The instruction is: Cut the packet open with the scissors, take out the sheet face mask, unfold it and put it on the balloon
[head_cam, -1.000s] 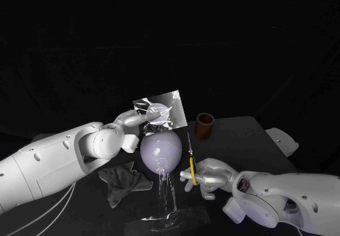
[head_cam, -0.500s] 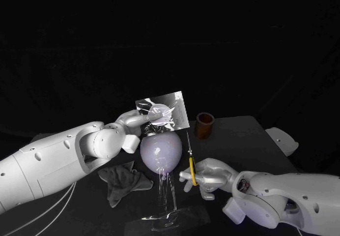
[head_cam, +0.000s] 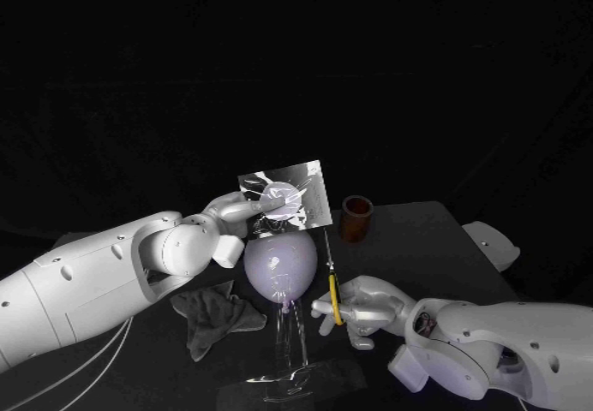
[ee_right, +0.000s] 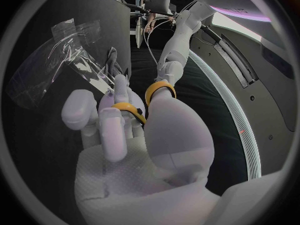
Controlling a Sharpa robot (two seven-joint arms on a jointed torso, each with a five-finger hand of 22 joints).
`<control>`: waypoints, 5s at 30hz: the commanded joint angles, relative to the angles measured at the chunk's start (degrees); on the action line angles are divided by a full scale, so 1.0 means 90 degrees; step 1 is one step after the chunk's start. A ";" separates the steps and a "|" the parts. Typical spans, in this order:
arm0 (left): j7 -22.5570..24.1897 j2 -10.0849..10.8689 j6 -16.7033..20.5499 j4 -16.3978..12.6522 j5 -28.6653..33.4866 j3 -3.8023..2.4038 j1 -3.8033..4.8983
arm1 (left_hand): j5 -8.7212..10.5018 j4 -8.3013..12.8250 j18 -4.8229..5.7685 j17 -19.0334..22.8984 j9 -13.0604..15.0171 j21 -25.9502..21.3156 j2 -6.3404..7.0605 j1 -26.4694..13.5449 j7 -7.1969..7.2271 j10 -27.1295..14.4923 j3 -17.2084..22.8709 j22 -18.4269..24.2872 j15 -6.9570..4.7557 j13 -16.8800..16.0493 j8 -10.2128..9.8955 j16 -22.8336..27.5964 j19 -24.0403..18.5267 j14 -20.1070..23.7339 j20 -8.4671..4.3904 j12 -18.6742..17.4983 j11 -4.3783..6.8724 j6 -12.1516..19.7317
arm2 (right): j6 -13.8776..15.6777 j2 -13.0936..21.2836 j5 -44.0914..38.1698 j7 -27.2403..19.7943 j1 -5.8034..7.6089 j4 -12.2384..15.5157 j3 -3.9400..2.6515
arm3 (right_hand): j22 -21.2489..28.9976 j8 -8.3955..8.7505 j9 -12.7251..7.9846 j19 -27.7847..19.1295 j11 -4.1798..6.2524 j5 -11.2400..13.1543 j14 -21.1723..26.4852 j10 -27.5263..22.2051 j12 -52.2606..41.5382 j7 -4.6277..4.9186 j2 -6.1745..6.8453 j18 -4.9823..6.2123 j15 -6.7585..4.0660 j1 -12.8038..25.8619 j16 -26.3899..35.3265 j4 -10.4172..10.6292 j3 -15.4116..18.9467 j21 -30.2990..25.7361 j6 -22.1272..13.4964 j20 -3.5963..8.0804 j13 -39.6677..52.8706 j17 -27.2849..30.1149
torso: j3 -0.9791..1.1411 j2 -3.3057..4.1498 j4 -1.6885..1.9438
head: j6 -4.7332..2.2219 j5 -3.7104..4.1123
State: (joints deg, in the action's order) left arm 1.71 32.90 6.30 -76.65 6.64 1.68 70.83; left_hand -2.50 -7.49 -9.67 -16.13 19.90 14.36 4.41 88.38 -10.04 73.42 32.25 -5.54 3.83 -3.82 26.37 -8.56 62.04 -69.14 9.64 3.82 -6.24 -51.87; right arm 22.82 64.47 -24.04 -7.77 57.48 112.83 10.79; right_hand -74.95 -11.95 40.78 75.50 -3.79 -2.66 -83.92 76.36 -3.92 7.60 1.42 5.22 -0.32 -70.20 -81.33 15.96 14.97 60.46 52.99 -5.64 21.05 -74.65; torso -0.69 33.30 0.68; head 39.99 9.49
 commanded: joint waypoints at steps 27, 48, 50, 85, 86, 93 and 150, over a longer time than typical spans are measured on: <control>-0.0091 0.0001 -0.0390 -0.0043 -0.0092 -0.0009 0.0012 | -0.0034 0.0022 -0.0089 -0.0009 0.0351 0.0045 -0.0051 -0.0036 0.0012 0.0077 0.0032 -0.0006 0.0002 -0.0006 0.0034 0.0023 0.0060 -0.0028 0.0005 0.0021 0.0018 -0.0039 | -0.0057 0.0054 -0.0138 -0.0186 0.0117 0.0083 -0.0029 | -0.0078 -0.0028 -0.0042 -0.0062 0.0018 -0.0012 -0.0263 -0.0041 0.0034 0.0030 -0.0157 0.0123 -0.0028 -0.0050 0.0003 -0.0016 0.0115 -0.0075 0.0018 0.0020 -0.0052 0.0018 | -0.0007 -0.0001 0.0005 | -0.0012 0.0028; -0.0283 0.0025 -0.0717 -0.0034 -0.0309 -0.0008 0.0012 | -0.0033 0.0053 -0.0093 -0.0019 0.0378 0.0069 -0.0053 -0.0058 0.0015 0.0093 0.0050 -0.0012 -0.0007 -0.0006 0.0045 0.0019 0.0089 -0.0050 -0.0007 0.0021 0.0023 -0.0036 | -0.0055 0.0029 -0.0187 -0.0194 0.0325 0.0054 -0.0045 | -0.0088 -0.0049 -0.0072 -0.0063 0.0029 -0.0012 -0.0258 0.0004 0.0008 0.0017 -0.0272 0.0123 -0.0031 -0.0136 0.0002 -0.0036 0.0191 -0.0065 0.0065 0.0017 -0.0086 0.0019 | -0.0003 -0.0002 0.0003 | -0.0012 0.0034; -0.0285 0.0026 -0.0725 -0.0027 -0.0318 -0.0008 0.0012 | -0.0033 0.0053 -0.0093 -0.0019 0.0379 0.0069 -0.0054 -0.0059 0.0015 0.0094 0.0051 -0.0012 -0.0007 -0.0006 0.0046 0.0019 0.0090 -0.0051 -0.0007 0.0021 0.0023 -0.0036 | -0.0053 0.0033 -0.0188 -0.0186 0.0334 0.0040 -0.0045 | -0.0098 -0.0083 -0.0085 -0.0055 0.0061 -0.0011 -0.0264 0.0104 -0.0020 -0.0011 -0.0336 0.0124 -0.0054 -0.0203 -0.0007 -0.0057 0.0253 -0.0049 0.0132 0.0030 -0.0086 0.0006 | -0.0005 0.0000 0.0000 | -0.0012 0.0033; -0.0159 0.0088 -0.0719 0.0118 -0.0316 -0.0009 0.0010 | -0.0032 0.0054 -0.0090 -0.0028 0.0409 0.0083 -0.0073 -0.0106 0.0018 0.0112 0.0057 -0.0013 -0.0008 -0.0008 0.0057 0.0014 0.0107 -0.0072 -0.0010 0.0023 0.0025 -0.0027 | 0.0147 0.0145 -0.0180 -0.0202 0.0356 -0.0003 -0.0044 | -0.0090 0.0405 0.0071 -0.0122 -0.0293 -0.0015 -0.0205 -0.1216 0.0043 0.0332 -0.0748 0.0118 0.0221 -0.0459 0.0071 -0.0205 0.1281 -0.0182 -0.0446 -0.0155 -0.0402 0.0150 | -0.0003 -0.0001 0.0000 | 0.0002 0.0032; -0.0158 0.0089 -0.0714 0.0119 -0.0317 -0.0009 0.0010 | -0.0032 0.0054 -0.0090 -0.0028 0.0409 0.0083 -0.0073 -0.0106 0.0018 0.0112 0.0057 -0.0013 -0.0008 -0.0008 0.0057 0.0014 0.0107 -0.0072 -0.0010 0.0023 0.0025 -0.0027 | 0.0160 0.0147 -0.0176 -0.0216 0.0356 0.0002 -0.0044 | -0.0070 0.0428 0.0060 -0.0146 -0.0304 -0.0012 -0.0191 -0.1278 0.0049 0.0357 -0.0735 0.0127 0.0241 -0.0452 0.0091 -0.0206 0.1279 -0.0224 -0.0473 -0.0174 -0.0450 0.0186 | -0.0003 -0.0001 0.0000 | 0.0002 0.0030; -0.0150 0.0101 -0.0662 0.0135 -0.0323 -0.0008 0.0010 | -0.0032 0.0056 -0.0090 -0.0030 0.0416 0.0084 -0.0075 -0.0113 0.0020 0.0115 0.0058 -0.0013 -0.0008 -0.0008 0.0061 0.0014 0.0109 -0.0075 -0.0010 0.0023 0.0026 -0.0025 | 0.0214 0.0174 -0.0139 -0.0275 0.0356 0.0041 -0.0044 | 0.0062 0.0556 -0.0017 -0.0303 -0.0399 -0.0013 -0.0119 -0.1538 0.0042 0.0445 -0.0674 0.0189 0.0318 -0.0427 0.0177 -0.0201 0.1262 -0.0501 -0.0626 -0.0264 -0.0699 0.0344 | -0.0003 -0.0001 0.0002 | -0.0006 0.0026; 0.0405 0.0145 -0.1137 0.0034 -0.1210 -0.0007 0.0010 | -0.0031 0.0062 -0.0087 -0.0041 0.0469 0.0088 -0.0087 -0.0181 0.0040 0.0130 0.0040 -0.0006 -0.0009 -0.0007 0.0086 0.0020 0.0112 -0.0081 -0.0009 0.0017 0.0037 -0.0021 | 0.0309 0.0155 0.0328 -0.0360 0.0410 0.0057 -0.0071 | 0.0408 0.0501 -0.0117 -0.0583 -0.0474 -0.0013 0.0049 -0.1655 -0.0063 0.0526 -0.0569 0.0313 0.0392 -0.0340 0.0418 0.0003 0.0985 -0.1077 -0.0836 -0.0377 -0.1313 0.0777 | -0.0006 0.0001 0.0005 | 0.0030 0.0079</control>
State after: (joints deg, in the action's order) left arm 4.65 34.31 -1.53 -76.08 -3.35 1.62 70.90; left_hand -2.61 -7.17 -9.82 -16.44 21.05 14.77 4.31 86.77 -9.83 73.95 32.55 -5.56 3.84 -3.81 26.86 -8.57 62.66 -69.52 9.43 3.76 -6.12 -51.63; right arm 25.49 65.93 -21.24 -9.64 61.05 113.38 10.29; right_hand -71.11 -7.31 39.64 70.37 -8.24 -2.66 -83.51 61.06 -4.40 11.44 -3.40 7.01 3.18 -72.90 -77.55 16.05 23.99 50.67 45.08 -9.14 9.28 -67.70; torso -0.73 33.29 0.68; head 40.21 10.18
